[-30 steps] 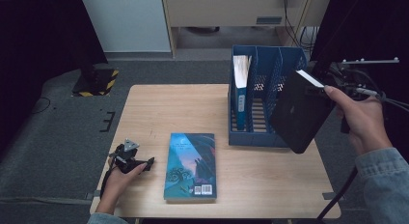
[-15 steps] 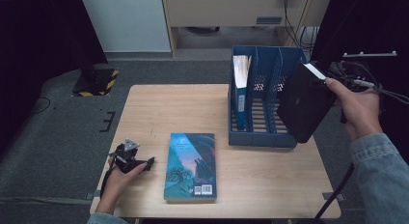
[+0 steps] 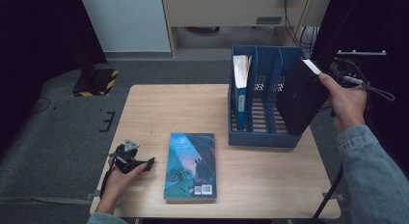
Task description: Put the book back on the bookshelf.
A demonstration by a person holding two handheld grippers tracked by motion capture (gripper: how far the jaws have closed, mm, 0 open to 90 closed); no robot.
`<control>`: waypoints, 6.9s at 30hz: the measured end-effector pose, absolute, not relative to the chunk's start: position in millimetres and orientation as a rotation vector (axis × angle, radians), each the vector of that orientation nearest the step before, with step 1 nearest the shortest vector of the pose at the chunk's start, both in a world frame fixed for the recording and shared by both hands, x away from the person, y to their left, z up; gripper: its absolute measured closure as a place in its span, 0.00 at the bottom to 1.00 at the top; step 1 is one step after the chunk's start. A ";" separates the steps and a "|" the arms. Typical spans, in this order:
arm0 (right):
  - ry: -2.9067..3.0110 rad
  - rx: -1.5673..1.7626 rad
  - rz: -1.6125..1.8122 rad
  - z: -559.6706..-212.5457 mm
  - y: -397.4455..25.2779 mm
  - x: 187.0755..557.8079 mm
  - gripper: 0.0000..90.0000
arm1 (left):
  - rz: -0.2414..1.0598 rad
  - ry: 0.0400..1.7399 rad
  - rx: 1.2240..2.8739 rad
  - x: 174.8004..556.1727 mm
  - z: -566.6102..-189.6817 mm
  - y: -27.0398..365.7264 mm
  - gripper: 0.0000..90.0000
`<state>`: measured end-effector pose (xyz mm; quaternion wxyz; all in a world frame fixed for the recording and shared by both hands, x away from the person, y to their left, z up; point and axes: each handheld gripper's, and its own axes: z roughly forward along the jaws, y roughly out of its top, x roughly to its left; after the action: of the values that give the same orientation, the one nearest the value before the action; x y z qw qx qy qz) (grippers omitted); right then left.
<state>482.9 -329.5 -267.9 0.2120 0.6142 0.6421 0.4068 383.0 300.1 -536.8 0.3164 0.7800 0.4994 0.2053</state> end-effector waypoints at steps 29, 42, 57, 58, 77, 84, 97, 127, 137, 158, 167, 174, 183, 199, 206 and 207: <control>1.765 1.699 1.037 -310.1 -302.5 519.7 0.58 | 0.536 1.313 2.051 382.4 -537.0 299.5 0.00; 1.774 1.691 1.012 -338.4 -296.8 525.8 0.58 | 0.535 1.309 2.059 382.5 -536.8 299.9 0.00; 1.791 1.716 0.991 -351.5 -295.5 525.9 0.57 | 0.536 1.313 2.057 382.6 -536.8 299.4 0.00; 1.796 1.719 0.988 -351.7 -295.5 525.8 0.57 | 0.537 1.313 2.057 382.5 -536.8 299.4 0.00; 1.847 1.672 0.947 -354.3 -289.0 516.3 0.57 | 0.536 1.309 2.062 382.0 -536.6 299.5 0.00; 1.843 1.672 0.949 -354.5 -286.9 515.2 0.56 | 0.536 1.309 2.062 381.8 -536.6 299.5 0.00; 1.820 1.677 0.939 -355.6 -281.3 511.6 0.55 | 0.536 1.308 2.063 381.5 -536.6 299.4 0.00; 1.787 1.744 1.005 -363.1 -283.2 504.5 0.47 | 0.535 1.308 2.060 381.5 -536.8 298.1 0.00; 1.798 1.780 0.993 -367.4 -283.4 509.6 0.50 | 0.533 1.304 2.066 381.8 -536.6 297.3 0.00; 1.829 1.718 0.866 -353.5 -282.3 519.5 0.59 | 0.534 1.304 2.065 382.4 -536.7 296.2 0.00; 1.789 1.704 0.875 -344.7 -281.6 536.7 0.59 | 0.534 1.307 2.057 382.5 -537.0 295.7 0.00; 1.763 1.667 0.871 -349.7 -281.3 548.0 0.59 | 0.535 1.304 2.061 382.6 -536.7 296.0 0.00; 1.754 1.674 0.873 -360.3 -284.5 552.0 0.59 | 0.534 1.307 2.057 382.5 -537.0 295.7 0.00; 1.787 1.667 0.893 -364.1 -282.9 546.3 0.52 | 0.533 1.307 2.057 382.6 -536.9 295.7 0.00; 1.801 1.686 0.966 -358.5 -289.7 535.8 0.47 | 0.533 1.305 2.065 382.7 -536.6 296.0 0.00; 1.799 1.689 0.975 -357.8 -290.4 534.5 0.47 | 0.534 1.305 2.065 382.7 -536.7 295.9 0.00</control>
<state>534.5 -290.4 -357.8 0.2415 0.6178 0.6580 0.3564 382.7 295.9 -536.7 0.3153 0.7837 0.4953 0.2026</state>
